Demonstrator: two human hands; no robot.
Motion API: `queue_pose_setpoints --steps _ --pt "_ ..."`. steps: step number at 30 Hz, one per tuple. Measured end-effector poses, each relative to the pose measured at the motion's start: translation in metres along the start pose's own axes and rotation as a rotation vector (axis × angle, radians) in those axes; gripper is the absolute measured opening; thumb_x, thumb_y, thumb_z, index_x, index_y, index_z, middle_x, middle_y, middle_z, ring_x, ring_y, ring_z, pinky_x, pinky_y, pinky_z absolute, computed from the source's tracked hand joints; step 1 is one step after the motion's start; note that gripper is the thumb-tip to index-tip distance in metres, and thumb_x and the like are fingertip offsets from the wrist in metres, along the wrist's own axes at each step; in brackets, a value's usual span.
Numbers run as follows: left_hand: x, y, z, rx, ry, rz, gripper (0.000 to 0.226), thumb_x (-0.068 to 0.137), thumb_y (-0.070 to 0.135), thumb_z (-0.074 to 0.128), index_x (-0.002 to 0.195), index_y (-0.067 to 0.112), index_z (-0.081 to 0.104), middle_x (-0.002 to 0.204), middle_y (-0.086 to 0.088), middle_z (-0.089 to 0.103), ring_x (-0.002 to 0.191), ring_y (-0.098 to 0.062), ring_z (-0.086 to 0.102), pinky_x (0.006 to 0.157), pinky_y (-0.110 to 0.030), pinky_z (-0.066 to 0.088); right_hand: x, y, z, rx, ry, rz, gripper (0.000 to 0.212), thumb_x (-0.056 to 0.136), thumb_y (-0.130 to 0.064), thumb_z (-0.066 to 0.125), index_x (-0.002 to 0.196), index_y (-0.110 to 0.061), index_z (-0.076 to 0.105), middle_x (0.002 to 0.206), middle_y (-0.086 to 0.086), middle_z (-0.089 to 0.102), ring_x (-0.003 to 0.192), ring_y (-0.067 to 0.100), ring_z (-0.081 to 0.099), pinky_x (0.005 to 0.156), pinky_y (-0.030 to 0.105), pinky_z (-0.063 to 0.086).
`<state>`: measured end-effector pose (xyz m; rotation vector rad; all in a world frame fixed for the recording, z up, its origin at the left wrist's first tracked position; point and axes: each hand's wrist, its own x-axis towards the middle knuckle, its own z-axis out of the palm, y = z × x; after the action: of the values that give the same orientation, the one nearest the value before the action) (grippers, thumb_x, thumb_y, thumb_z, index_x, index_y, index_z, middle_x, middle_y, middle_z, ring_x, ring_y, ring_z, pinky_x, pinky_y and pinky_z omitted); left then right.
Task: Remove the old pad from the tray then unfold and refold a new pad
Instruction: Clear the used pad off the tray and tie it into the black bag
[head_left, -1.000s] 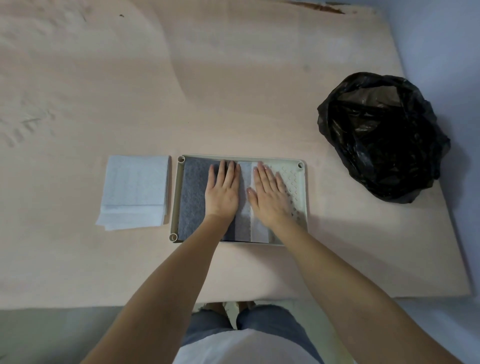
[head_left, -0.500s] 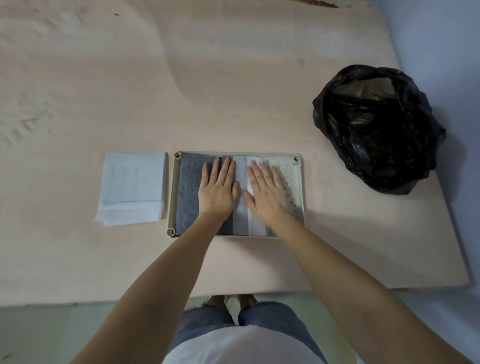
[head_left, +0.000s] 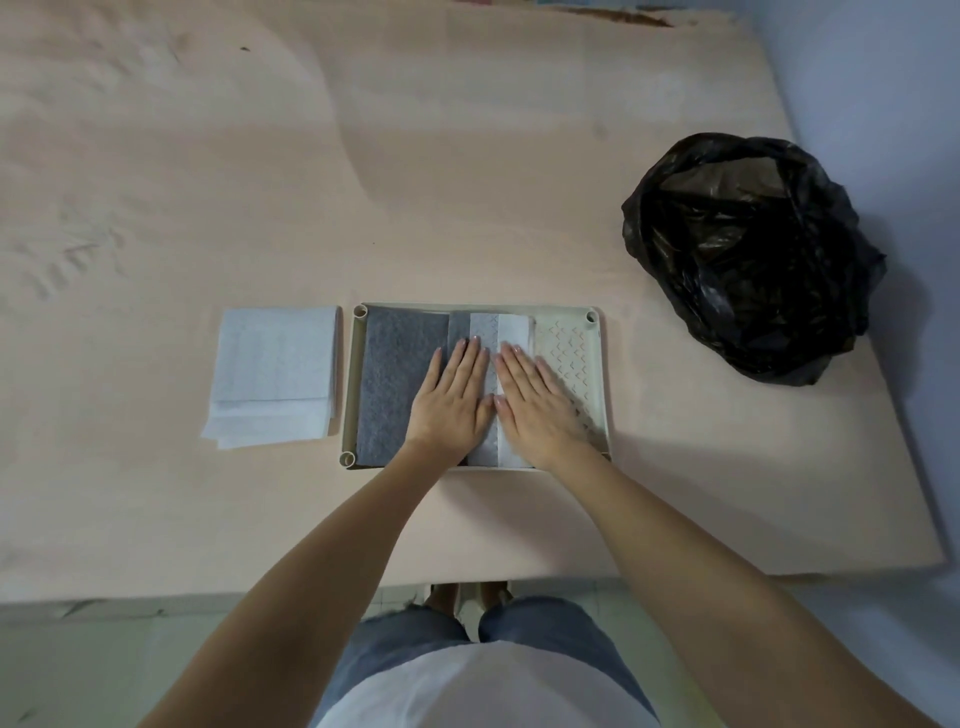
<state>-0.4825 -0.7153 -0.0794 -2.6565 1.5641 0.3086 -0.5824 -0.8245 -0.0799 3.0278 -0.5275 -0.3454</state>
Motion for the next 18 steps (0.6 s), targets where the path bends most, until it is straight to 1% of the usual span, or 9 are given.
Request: queue_pose_setpoints --steps 2,4,7,10,12,14,16,18 --pt "0.000 -0.004 -0.001 0.017 -0.013 0.027 0.062 0.100 0.044 0.011 0.150 0.009 -0.001 0.159 -0.007 -0.004 0.146 -0.019 -0.009 0.119 -0.041 -0.008 0.000 0.002 -0.002 -0.007 -0.016 -0.018 0.058 0.099 -0.040 0.000 0.145 -0.009 -0.017 0.157 0.006 -0.017 0.145 0.017 -0.017 0.120 0.038 -0.002" --pt "0.000 -0.011 -0.001 0.050 -0.009 0.062 0.064 0.099 0.048 0.008 0.150 0.011 -0.003 0.159 -0.005 -0.004 0.146 -0.018 -0.008 0.119 -0.041 -0.008 0.001 0.009 -0.003 -0.016 -0.024 -0.053 0.059 0.099 -0.043 0.001 0.145 -0.010 -0.017 0.158 0.005 -0.016 0.145 0.016 -0.016 0.120 0.037 -0.005" --pt "-0.003 -0.027 -0.006 0.085 -0.030 0.123 0.070 0.095 0.056 0.004 0.150 0.012 -0.005 0.159 -0.003 -0.004 0.146 -0.017 -0.007 0.119 -0.040 -0.007 0.000 0.025 -0.010 -0.008 -0.084 -0.112 0.063 0.097 -0.051 0.000 0.143 -0.012 -0.019 0.157 0.005 -0.017 0.144 0.017 -0.018 0.119 0.037 -0.007" --pt "-0.009 -0.041 -0.012 0.093 -0.022 0.241 0.081 0.088 0.066 -0.003 0.149 0.013 -0.009 0.157 -0.002 -0.008 0.145 -0.016 -0.010 0.119 -0.039 -0.007 -0.006 0.040 -0.015 0.056 -0.088 -0.169 0.074 0.093 -0.060 0.008 0.144 -0.013 -0.019 0.155 0.004 -0.019 0.144 0.017 -0.018 0.119 0.036 -0.008" --pt "-0.014 -0.041 -0.014 0.126 -0.032 0.345 0.086 0.086 0.070 0.001 0.149 0.013 -0.010 0.157 -0.004 -0.009 0.145 -0.017 -0.012 0.118 -0.039 -0.009 -0.012 0.041 -0.015 0.042 -0.112 -0.291 0.083 0.089 -0.068 0.009 0.145 -0.013 -0.019 0.154 0.004 -0.021 0.143 0.016 -0.019 0.119 0.035 -0.009" --pt "-0.017 -0.036 -0.011 0.164 -0.080 0.380 0.090 0.086 0.072 0.008 0.149 0.011 -0.012 0.158 -0.006 -0.011 0.145 -0.018 -0.013 0.118 -0.039 -0.011 -0.015 0.037 -0.013 -0.005 -0.157 -0.371 0.090 0.085 -0.073 0.009 0.146 -0.012 -0.017 0.156 0.005 -0.020 0.144 0.016 -0.020 0.120 0.036 -0.007" --pt "-0.017 -0.035 -0.008 0.176 -0.105 0.360 0.093 0.086 0.074 0.012 0.149 0.011 -0.014 0.158 -0.005 -0.013 0.145 -0.019 -0.013 0.119 -0.041 -0.009 -0.014 0.035 -0.011 -0.027 -0.173 -0.376 0.092 0.086 -0.073 0.014 0.148 -0.011 -0.014 0.157 0.005 -0.018 0.144 0.015 -0.019 0.120 0.037 -0.005" --pt "-0.017 -0.039 -0.009 0.187 -0.111 0.372 0.095 0.084 0.075 0.014 0.148 0.012 -0.015 0.157 -0.004 -0.014 0.145 -0.018 -0.013 0.119 -0.042 -0.006 -0.012 0.036 -0.012 -0.023 -0.181 -0.368 0.093 0.087 -0.073 0.019 0.149 -0.012 -0.012 0.157 0.003 -0.018 0.144 0.015 -0.018 0.120 0.037 -0.007"
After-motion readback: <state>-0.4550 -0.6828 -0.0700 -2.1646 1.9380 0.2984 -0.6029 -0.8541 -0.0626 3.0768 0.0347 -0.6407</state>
